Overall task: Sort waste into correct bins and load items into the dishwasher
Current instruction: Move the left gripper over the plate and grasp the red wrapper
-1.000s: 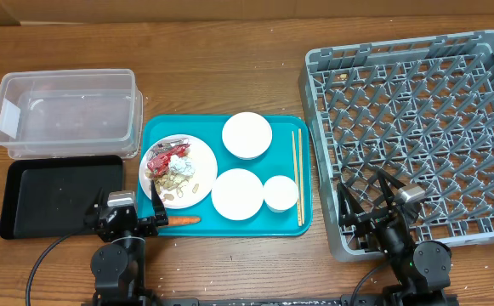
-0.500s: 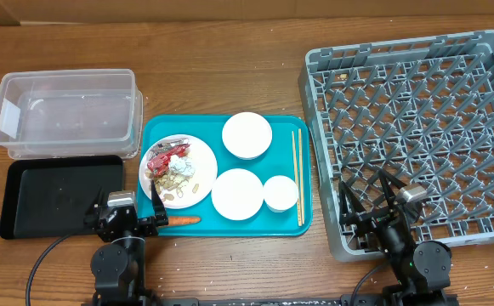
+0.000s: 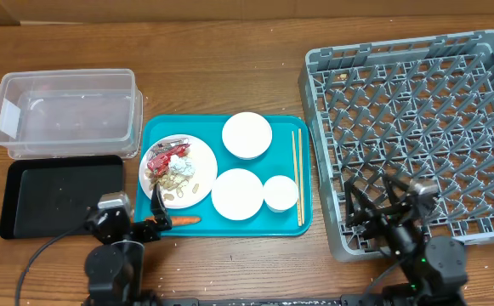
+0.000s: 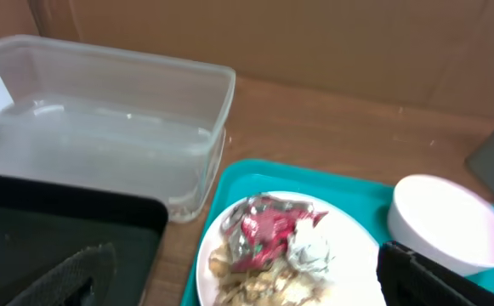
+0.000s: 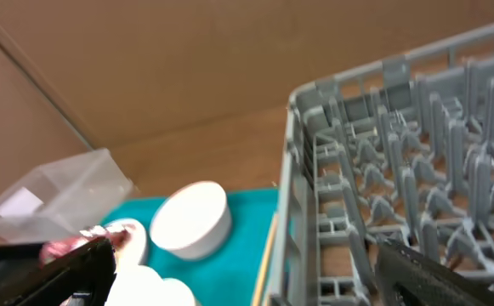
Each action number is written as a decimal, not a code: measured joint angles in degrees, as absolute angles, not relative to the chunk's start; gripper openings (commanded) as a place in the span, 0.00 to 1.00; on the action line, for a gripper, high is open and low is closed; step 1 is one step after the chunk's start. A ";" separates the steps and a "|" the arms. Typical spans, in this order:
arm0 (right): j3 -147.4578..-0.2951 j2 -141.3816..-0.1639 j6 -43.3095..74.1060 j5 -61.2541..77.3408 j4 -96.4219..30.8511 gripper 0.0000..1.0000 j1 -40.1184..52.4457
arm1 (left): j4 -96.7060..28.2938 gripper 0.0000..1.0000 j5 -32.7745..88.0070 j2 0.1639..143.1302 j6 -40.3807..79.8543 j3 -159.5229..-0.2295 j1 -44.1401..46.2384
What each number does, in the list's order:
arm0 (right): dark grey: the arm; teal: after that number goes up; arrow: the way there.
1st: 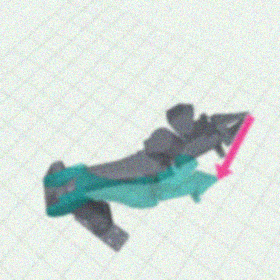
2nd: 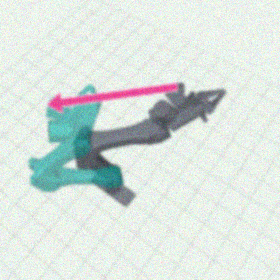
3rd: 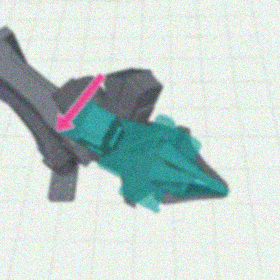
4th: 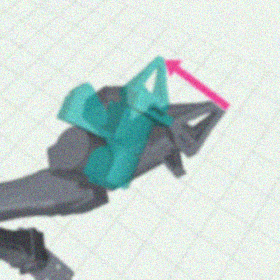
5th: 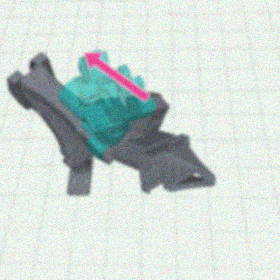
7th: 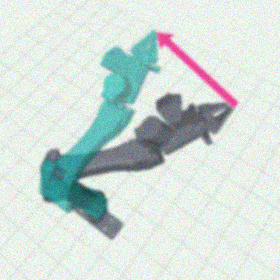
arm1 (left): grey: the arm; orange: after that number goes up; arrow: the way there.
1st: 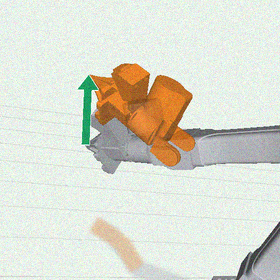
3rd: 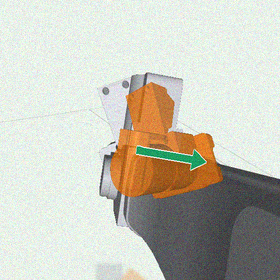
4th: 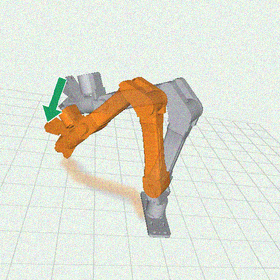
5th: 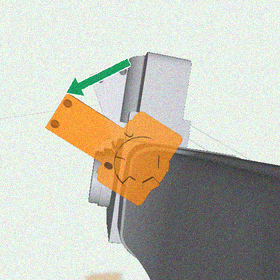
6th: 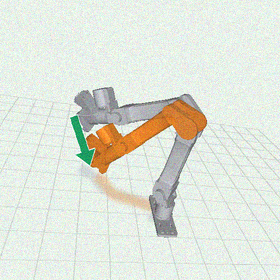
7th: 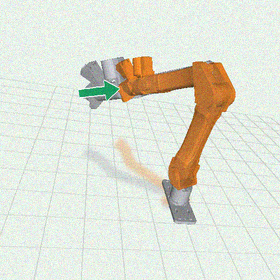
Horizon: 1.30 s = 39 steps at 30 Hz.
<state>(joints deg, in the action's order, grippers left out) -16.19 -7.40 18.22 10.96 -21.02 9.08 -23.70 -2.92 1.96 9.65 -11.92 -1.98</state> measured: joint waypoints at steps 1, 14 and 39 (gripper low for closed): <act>-18.74 -9.06 18.26 10.94 -22.22 1.00 9.10 | -24.69 1.00 -2.81 2.94 10.00 -13.96 -1.98; -50.65 -34.96 16.23 10.68 -50.98 1.00 9.10 | -42.76 1.00 4.56 30.70 10.59 -42.39 -1.98; -61.52 -49.95 12.86 3.25 -54.15 1.00 9.08 | -56.82 1.00 13.98 57.63 13.61 -57.49 -1.98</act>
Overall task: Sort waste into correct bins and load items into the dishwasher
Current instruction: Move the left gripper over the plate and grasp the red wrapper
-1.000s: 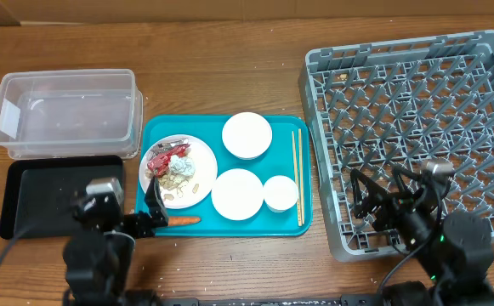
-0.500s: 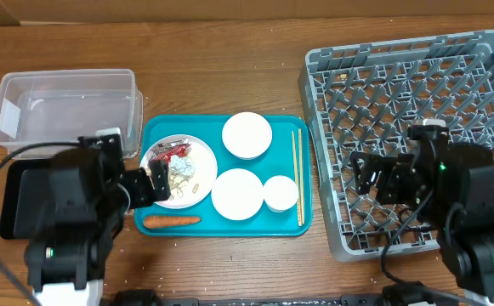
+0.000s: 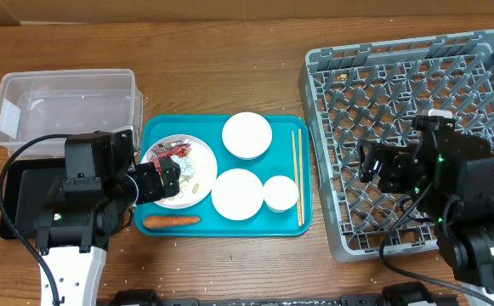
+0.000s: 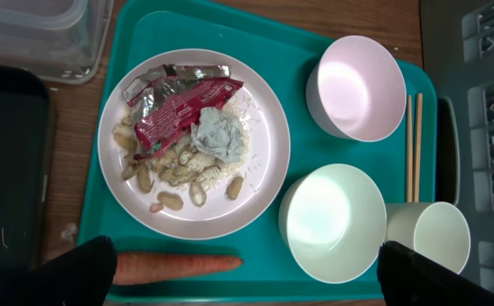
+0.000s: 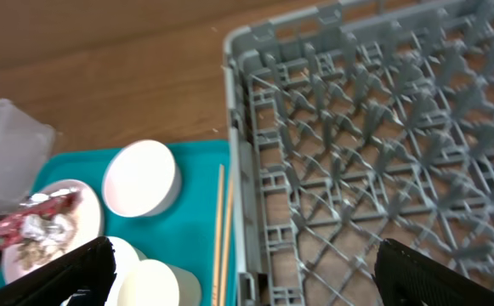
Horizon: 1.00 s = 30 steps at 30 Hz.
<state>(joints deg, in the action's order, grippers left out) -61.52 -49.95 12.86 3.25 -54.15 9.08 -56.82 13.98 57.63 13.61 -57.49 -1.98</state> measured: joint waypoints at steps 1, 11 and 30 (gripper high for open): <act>-61.52 -50.35 13.10 2.57 -54.92 1.00 9.10 | -56.64 1.00 13.98 57.63 13.58 -57.49 -1.98; -61.52 -55.86 14.83 -1.06 -60.47 1.00 9.10 | -56.62 1.00 14.26 58.22 13.61 -57.49 -1.98; -61.52 -56.31 15.84 0.89 -63.09 1.00 -8.64 | -56.71 1.00 14.37 64.10 16.23 -57.49 -0.40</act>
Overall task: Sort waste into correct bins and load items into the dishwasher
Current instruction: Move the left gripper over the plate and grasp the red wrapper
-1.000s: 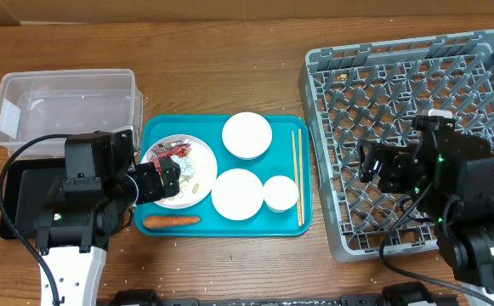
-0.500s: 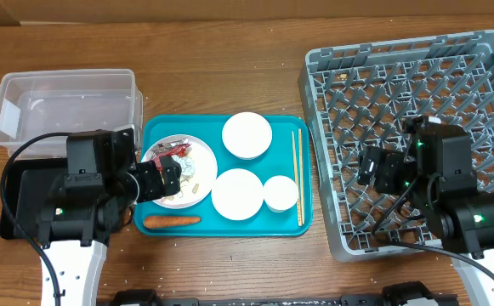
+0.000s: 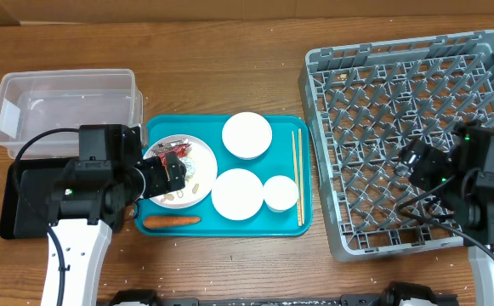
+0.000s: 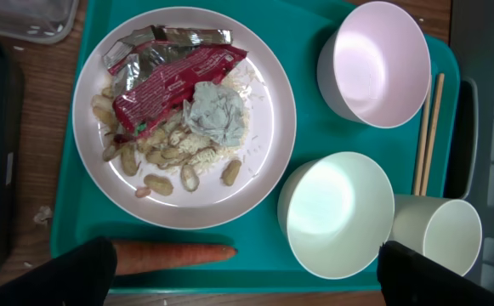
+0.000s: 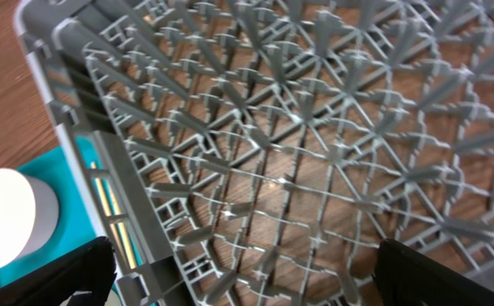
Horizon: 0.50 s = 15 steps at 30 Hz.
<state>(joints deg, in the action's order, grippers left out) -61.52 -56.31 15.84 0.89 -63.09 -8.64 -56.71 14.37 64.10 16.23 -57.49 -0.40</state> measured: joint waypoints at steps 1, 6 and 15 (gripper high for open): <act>-61.52 -56.31 15.88 1.10 -63.13 1.00 -9.08 | -56.62 1.00 14.39 64.16 16.25 -57.49 -0.27; -61.52 -56.31 15.88 1.93 -63.31 1.00 -9.39 | -55.27 1.00 14.39 65.43 16.45 -57.49 0.80; -61.52 -56.64 15.86 2.57 -63.70 1.00 -9.39 | -53.34 1.00 14.39 68.62 17.04 -57.49 0.80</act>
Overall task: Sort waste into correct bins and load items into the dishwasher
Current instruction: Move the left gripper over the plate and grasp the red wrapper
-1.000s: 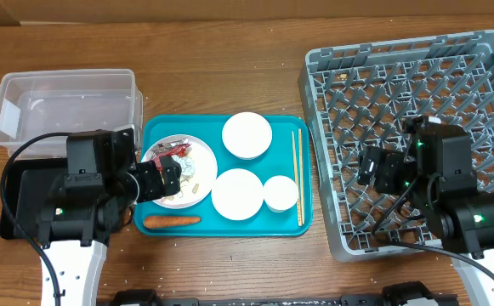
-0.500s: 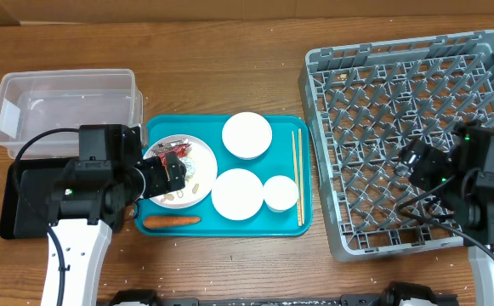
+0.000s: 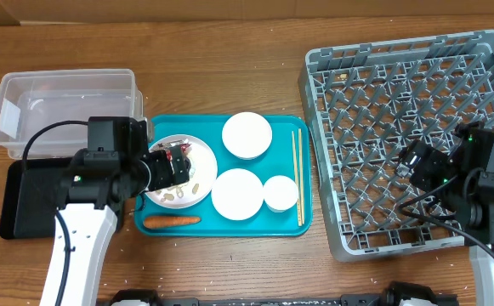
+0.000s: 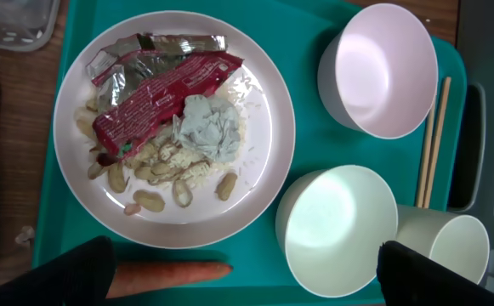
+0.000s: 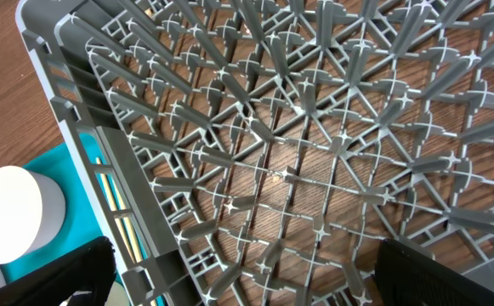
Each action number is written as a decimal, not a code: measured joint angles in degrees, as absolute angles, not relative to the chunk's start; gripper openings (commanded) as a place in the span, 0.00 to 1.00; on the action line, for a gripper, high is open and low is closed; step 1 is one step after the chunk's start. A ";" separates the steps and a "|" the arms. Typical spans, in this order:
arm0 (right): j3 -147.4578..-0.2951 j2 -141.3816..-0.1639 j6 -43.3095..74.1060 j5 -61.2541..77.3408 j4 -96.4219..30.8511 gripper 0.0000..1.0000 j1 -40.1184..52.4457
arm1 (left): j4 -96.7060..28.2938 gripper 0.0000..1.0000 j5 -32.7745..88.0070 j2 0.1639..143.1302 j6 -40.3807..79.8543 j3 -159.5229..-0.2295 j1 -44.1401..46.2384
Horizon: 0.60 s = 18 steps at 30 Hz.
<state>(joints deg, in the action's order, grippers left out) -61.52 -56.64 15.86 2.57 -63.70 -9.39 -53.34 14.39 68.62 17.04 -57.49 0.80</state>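
A white plate on the teal tray carries a red wrapper, a crumpled grey tissue and peanuts. My left gripper hangs open above the plate's near edge, holding nothing; it also shows from overhead. Two white bowls, a cup, chopsticks and a carrot share the tray. My right gripper is open and empty above the grey dish rack.
A clear plastic bin stands at the far left, with a black tray in front of it. The dish rack fills the right side and holds nothing. Bare wood lies along the back edge.
My left gripper has moved a little farther over the plate and closer to it, so the plate looks larger. The right gripper has hardly shifted above the rack. Both stay open.
At first both arms sat low at the table's front edge. Then they stood raised, the left over the tray's left side, the right over the rack's front. Then the left hovered over the plate and the right deeper over the rack, as now.
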 measured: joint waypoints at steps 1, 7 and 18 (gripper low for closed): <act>-61.52 -57.04 15.86 2.57 -63.70 1.00 -9.39 | -53.34 1.00 14.37 69.19 17.12 -57.49 0.80; -61.52 -60.66 15.84 2.70 -63.75 1.00 -9.21 | -53.58 1.00 12.97 73.25 19.62 -57.49 0.80; -61.52 -62.37 15.35 2.79 -63.48 1.00 -8.91 | -50.76 1.00 1.93 79.20 25.63 -57.49 0.80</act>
<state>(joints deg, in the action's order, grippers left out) -61.52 -62.37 15.35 2.79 -63.48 -8.91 -50.76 1.93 79.20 25.63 -57.49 0.80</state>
